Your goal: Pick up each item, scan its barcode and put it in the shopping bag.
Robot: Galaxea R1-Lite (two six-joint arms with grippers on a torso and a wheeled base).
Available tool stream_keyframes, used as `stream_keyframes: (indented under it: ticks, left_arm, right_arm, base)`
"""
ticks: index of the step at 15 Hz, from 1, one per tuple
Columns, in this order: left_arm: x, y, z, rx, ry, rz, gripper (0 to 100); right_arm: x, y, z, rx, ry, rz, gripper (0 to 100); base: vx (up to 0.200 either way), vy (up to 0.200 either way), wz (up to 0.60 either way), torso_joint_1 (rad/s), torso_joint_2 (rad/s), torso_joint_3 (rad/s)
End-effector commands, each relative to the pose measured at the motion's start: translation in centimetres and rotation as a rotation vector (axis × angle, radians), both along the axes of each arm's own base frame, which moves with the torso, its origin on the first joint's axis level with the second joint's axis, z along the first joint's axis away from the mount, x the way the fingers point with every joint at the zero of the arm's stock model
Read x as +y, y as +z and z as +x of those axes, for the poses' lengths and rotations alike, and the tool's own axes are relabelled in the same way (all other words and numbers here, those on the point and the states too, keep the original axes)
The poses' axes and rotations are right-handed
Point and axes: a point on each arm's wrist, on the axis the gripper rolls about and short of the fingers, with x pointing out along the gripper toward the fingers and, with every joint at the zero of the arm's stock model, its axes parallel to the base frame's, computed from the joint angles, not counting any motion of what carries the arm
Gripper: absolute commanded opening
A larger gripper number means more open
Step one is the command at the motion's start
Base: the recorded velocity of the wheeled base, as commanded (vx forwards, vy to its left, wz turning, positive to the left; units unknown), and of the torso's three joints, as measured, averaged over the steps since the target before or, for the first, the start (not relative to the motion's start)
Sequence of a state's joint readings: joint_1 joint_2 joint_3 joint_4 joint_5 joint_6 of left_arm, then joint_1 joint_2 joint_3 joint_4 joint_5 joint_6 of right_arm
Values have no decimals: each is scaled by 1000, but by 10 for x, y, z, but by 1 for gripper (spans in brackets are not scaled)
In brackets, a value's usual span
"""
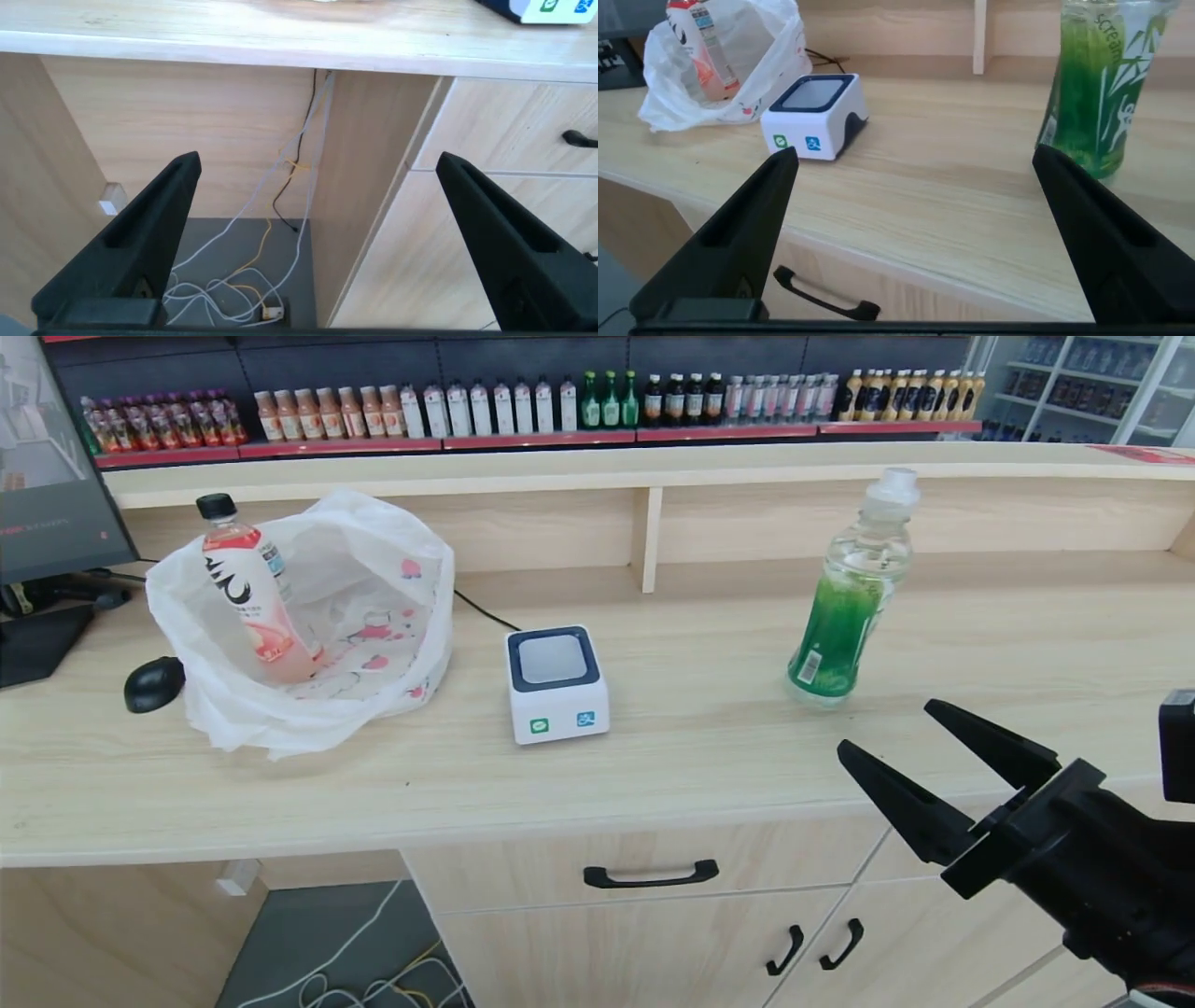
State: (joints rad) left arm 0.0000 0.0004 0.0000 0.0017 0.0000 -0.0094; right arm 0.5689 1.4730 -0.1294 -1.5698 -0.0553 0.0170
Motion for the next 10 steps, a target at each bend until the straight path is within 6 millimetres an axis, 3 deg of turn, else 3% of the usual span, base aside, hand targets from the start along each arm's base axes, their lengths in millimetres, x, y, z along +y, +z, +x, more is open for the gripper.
stream_keyframes:
  ticks: [1, 3, 8, 10]
  left_arm:
    - [0, 0, 0, -1, 0, 0, 100]
    - [0, 0, 0, -1, 0, 0, 100]
    - [0, 0, 0, -2, 0, 14, 100]
    - [0, 0, 0, -2, 0, 14, 100]
  right_arm:
    - [2, -3, 3, 13, 0, -9, 100]
    - [4, -4, 6, 20, 0, -13, 100]
    - [2, 2, 12, -7, -26, 2, 100]
    - [5, 9, 23, -32, -42, 21, 100]
  base:
    - [0, -200, 0, 7, 2, 2]
    - [0, -200, 0, 2, 2, 2]
    - [0, 0, 0, 0, 0, 0]
    - [0, 0, 0, 0, 0, 0]
